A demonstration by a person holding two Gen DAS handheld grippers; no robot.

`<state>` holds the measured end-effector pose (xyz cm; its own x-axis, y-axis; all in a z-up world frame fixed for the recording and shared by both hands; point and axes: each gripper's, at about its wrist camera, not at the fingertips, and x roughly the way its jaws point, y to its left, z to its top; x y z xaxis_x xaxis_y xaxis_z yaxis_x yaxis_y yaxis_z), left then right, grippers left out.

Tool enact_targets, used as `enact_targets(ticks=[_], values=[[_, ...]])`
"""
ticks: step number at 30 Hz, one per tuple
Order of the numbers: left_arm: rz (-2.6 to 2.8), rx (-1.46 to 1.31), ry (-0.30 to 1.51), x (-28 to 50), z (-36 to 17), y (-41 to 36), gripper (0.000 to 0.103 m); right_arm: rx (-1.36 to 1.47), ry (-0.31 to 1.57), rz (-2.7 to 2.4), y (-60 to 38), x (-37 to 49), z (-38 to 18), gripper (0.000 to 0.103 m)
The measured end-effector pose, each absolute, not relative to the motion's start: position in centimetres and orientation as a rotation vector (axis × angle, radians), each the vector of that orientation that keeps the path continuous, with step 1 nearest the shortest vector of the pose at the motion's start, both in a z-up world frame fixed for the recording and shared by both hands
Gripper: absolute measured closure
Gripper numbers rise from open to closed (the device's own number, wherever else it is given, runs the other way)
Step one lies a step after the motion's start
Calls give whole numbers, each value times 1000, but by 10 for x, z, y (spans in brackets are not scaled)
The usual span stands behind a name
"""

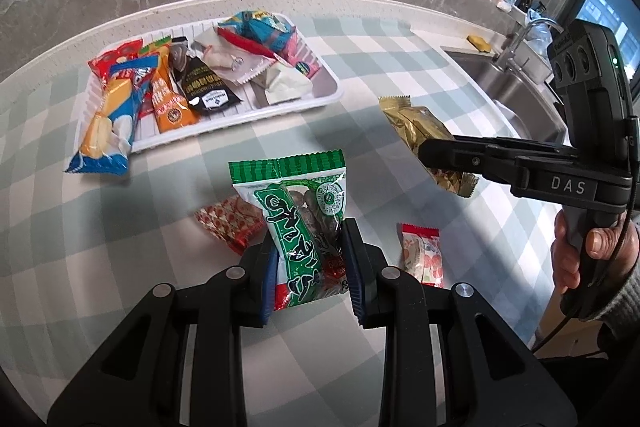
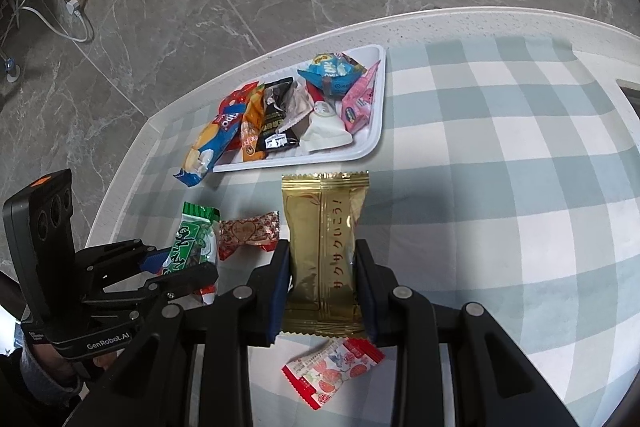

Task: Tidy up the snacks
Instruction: 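Lift the green bag and gold packet and carry them over the white tray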

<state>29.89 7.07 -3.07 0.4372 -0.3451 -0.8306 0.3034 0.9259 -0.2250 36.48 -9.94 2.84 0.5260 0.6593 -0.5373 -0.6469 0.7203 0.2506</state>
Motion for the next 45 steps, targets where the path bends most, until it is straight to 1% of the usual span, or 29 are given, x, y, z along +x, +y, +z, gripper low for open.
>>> enact_targets(ticks=[26,45], values=[[-330,-93,987,341,-6,106,77,5,635,837,-64,387,59,70],[-279,-174,969,404,1,143,77,-12,641,875,-9,433,88,70]])
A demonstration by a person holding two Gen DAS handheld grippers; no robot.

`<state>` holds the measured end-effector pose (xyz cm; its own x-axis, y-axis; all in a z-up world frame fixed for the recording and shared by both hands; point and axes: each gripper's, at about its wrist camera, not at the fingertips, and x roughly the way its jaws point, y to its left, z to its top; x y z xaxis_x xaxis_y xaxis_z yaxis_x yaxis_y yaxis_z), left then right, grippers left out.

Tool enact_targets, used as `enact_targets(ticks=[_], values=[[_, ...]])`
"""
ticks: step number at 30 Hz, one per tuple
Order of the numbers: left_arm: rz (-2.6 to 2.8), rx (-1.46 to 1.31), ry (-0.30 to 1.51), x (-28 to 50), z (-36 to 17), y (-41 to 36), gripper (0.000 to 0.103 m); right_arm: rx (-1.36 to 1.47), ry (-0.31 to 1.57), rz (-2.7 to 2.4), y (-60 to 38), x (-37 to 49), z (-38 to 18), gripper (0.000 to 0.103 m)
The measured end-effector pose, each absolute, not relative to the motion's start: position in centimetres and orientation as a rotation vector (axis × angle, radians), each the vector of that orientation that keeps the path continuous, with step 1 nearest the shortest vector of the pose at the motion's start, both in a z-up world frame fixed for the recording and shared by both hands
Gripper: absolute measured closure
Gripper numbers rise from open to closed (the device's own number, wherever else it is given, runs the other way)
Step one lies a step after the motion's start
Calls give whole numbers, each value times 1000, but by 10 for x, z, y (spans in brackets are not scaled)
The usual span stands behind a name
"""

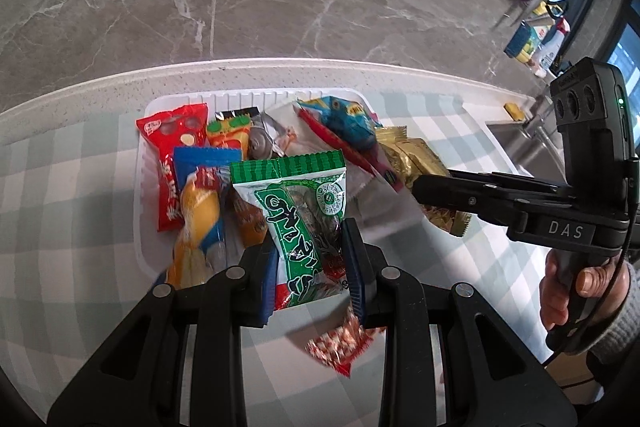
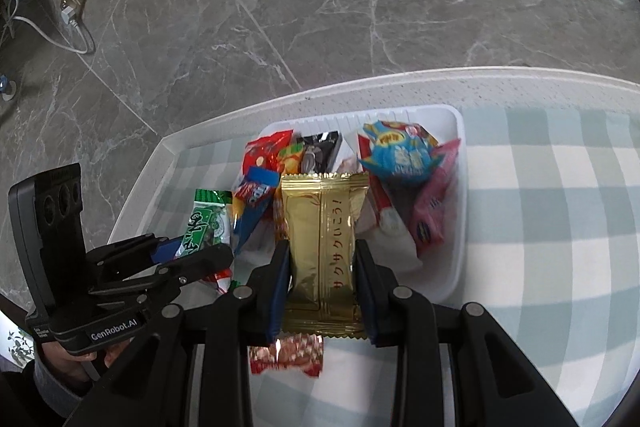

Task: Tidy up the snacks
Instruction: 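Lift the green bag and gold packet and carry them over the white tray, then lower both packets into the tray and open both grippers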

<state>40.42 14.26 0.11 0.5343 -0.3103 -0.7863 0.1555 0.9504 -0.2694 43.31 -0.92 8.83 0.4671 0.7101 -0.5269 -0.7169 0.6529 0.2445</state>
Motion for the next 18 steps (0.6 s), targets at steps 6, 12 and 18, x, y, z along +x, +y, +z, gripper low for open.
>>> enact_targets(ticks=[6,12,18], values=[[-269,-187,971,427,-1,147,77,-19,650,882,9,452,95,70],[-258,-203,978,447,-6,151,76,-40,659,889,27,467,96,70],[-250,-209,987,462,-13,153,76,-47,664,895,38,478,96,70]])
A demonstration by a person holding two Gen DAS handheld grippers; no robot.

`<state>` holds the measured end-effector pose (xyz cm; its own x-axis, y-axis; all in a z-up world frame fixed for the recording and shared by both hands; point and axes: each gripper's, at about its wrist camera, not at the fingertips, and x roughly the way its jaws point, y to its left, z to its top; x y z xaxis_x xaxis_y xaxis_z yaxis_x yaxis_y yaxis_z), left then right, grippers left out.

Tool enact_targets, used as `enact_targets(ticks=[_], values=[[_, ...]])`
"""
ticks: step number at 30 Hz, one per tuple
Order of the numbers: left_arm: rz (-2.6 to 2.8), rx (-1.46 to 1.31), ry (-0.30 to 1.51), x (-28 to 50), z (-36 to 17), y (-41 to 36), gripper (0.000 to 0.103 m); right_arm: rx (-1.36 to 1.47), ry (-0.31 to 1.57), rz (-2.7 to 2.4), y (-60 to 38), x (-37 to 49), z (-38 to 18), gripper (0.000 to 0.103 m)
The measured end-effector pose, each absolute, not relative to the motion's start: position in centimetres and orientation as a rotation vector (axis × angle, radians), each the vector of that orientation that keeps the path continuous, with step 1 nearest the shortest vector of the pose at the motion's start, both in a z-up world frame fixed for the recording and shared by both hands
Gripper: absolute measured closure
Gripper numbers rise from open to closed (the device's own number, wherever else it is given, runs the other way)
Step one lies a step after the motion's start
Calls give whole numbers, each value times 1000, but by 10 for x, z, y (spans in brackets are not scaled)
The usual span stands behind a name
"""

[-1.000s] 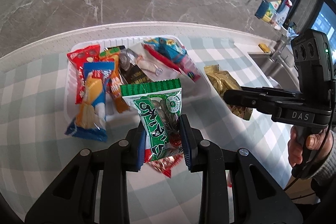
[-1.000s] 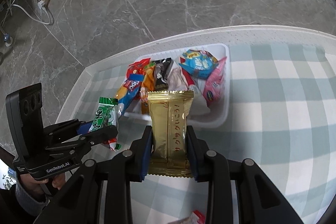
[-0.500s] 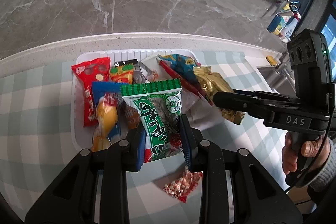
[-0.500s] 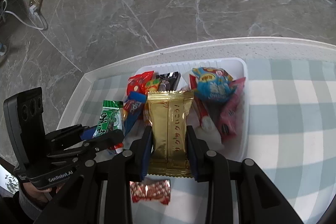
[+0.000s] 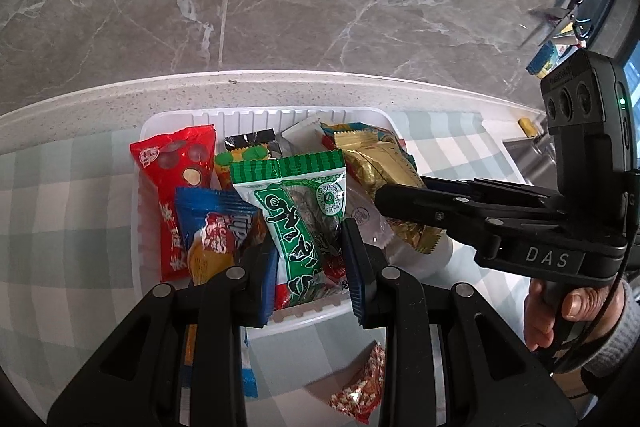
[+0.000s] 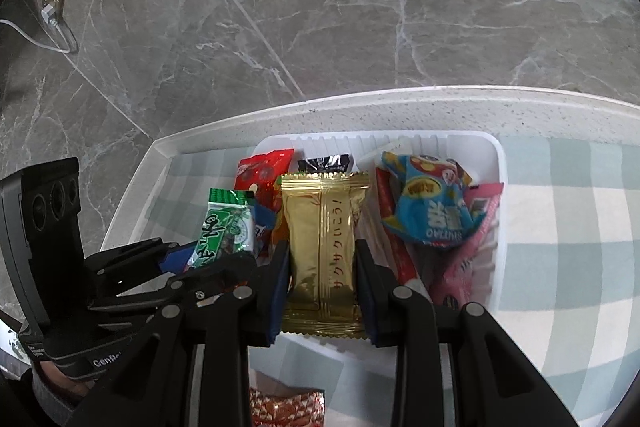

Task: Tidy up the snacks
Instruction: 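Lower both packets into the tray and open both grippers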

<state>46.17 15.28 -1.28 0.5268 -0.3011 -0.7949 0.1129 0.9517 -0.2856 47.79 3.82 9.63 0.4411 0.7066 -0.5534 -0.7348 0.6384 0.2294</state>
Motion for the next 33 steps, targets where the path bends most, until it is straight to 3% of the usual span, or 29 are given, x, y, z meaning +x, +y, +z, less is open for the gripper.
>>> enact_targets(ticks=[33], values=[[-209,-223,1004,501,-29,151,76,-62,691,899,60,514,91,70]])
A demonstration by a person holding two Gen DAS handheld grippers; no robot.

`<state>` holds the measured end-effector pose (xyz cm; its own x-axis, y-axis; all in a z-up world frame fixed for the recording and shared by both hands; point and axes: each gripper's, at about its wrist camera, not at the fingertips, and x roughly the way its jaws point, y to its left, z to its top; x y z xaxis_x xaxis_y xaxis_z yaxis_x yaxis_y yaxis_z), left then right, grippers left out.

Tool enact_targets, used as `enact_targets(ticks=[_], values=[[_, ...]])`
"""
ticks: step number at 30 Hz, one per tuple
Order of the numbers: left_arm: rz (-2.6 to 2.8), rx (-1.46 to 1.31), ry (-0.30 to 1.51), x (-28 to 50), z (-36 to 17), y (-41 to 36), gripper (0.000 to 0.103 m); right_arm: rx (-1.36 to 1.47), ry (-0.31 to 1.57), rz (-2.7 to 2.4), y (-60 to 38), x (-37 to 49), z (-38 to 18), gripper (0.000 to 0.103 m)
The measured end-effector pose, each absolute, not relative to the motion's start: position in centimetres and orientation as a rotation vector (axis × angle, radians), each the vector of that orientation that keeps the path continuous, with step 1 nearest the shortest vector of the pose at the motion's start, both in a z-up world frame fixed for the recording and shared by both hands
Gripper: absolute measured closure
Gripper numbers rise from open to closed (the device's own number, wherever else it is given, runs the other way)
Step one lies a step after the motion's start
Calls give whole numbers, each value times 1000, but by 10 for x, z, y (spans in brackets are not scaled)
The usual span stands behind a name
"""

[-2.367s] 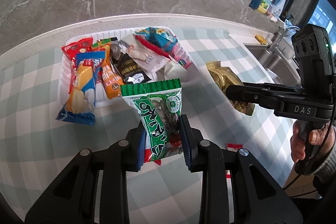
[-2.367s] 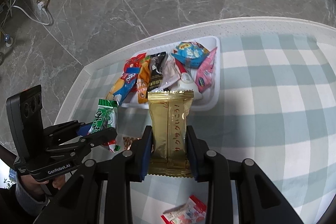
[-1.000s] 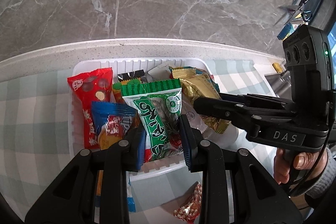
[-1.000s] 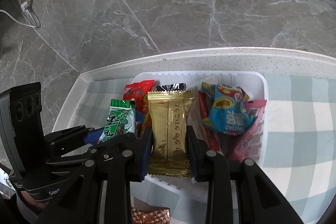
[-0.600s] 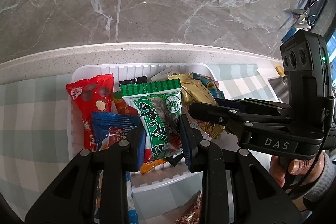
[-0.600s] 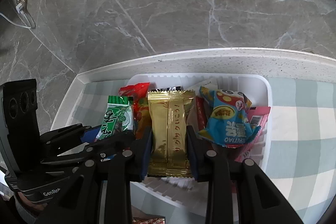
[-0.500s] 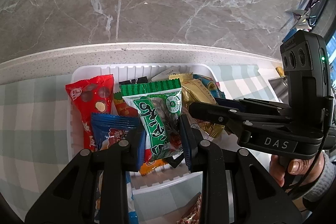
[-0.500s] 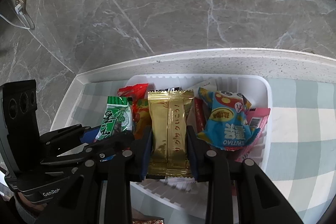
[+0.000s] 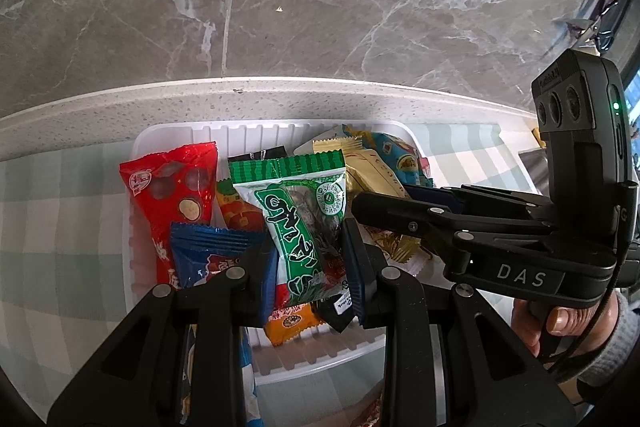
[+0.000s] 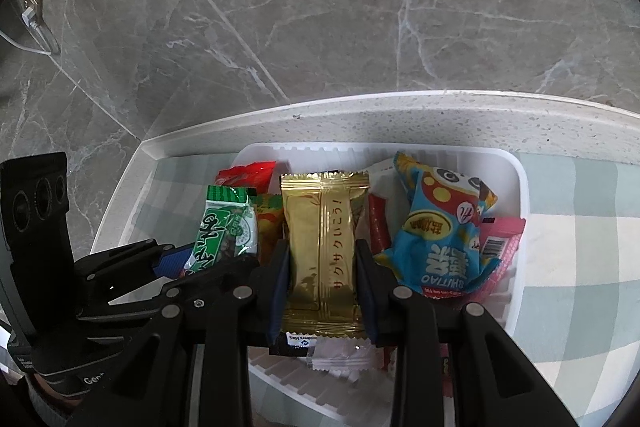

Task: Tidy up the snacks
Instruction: 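Lower both packets into the tray and open both grippers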

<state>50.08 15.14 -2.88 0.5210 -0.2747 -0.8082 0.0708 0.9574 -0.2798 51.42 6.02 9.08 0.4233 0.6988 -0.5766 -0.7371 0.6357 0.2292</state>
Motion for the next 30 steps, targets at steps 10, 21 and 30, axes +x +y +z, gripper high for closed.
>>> enact_targets(ticks=[10,21,30], values=[[-197,-199,1004,507,-33,147,76,-54,699,907,61,519,90,69],[-173,-188,999,507,-34,150,76,-44,709,913,65,523,89,69],[-178,-182,987,509,-35,147,75,-13,719,928,65,526,90,68]])
